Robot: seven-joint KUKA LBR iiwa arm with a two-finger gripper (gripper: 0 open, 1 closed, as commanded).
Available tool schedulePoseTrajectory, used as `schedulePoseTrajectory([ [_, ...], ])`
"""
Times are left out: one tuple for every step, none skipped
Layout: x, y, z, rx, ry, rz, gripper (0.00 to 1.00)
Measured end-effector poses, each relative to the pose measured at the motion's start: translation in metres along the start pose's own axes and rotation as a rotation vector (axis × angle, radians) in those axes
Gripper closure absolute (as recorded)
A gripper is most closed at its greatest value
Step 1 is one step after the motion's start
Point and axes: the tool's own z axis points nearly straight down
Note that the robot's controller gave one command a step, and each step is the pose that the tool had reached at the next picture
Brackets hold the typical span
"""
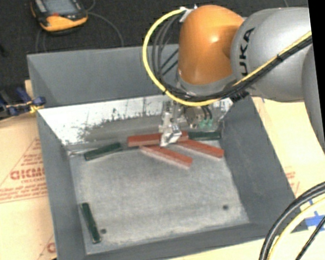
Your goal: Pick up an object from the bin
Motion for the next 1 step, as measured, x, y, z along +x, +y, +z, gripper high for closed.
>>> schedulePoseTrajectory([
  [0.0000,0.0001,0.0000,0.000,0.000,0.000,1.00],
])
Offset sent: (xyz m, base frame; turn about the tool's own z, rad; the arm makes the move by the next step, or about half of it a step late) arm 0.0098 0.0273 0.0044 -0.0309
